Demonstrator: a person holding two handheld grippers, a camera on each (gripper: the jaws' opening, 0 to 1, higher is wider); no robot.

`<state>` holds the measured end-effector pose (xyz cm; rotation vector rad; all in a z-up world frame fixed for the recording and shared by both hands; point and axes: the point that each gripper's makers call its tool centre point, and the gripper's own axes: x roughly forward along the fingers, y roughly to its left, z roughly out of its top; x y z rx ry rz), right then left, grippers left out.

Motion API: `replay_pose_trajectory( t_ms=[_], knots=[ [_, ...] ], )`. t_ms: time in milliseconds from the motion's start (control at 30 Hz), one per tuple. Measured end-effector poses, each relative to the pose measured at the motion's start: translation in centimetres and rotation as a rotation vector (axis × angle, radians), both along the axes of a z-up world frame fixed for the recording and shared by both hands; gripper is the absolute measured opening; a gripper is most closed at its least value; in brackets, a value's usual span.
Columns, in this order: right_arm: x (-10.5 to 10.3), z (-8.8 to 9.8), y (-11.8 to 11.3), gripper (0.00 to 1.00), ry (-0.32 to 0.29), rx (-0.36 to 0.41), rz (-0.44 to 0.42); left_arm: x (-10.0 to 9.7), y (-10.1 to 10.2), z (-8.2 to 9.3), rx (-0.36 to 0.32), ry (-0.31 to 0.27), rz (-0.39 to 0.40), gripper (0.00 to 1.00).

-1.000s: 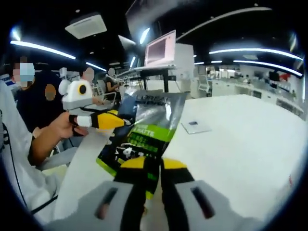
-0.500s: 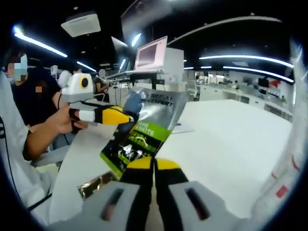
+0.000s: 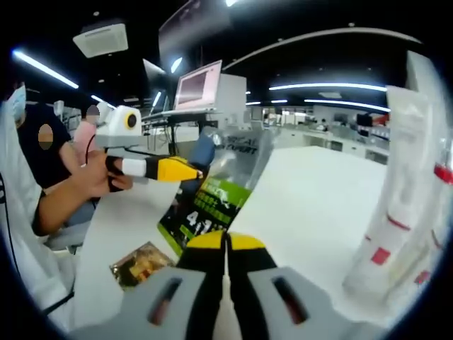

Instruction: Arrange the skincare products in the storage area until every visible bottle or jar stands upright without overlapping.

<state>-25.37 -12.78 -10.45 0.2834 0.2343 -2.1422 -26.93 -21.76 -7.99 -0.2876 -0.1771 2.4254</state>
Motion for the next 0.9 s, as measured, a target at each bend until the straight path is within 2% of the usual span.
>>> replay_pose_trajectory(
  t_ms=[433,533,900],
  knots=[
    [-1.2,0.0,4.6,0.00,0.025,0.038,-0.164,-2.2,4.8,-0.2,-0.027,-0.020,-0.125,0.00],
    [-1.3,0.0,5.2,0.00,0.039,0.059,-0.187,-2.4,5.6,-0.2,-0.035,-0.013,-0.141,0.00],
    [-2.1,-0.8,6.6,0.00,0.021,0.088,-0.246,-3.3,7.4,-1.1,-0.074,-0.025,-0.170,0.00]
  ],
)
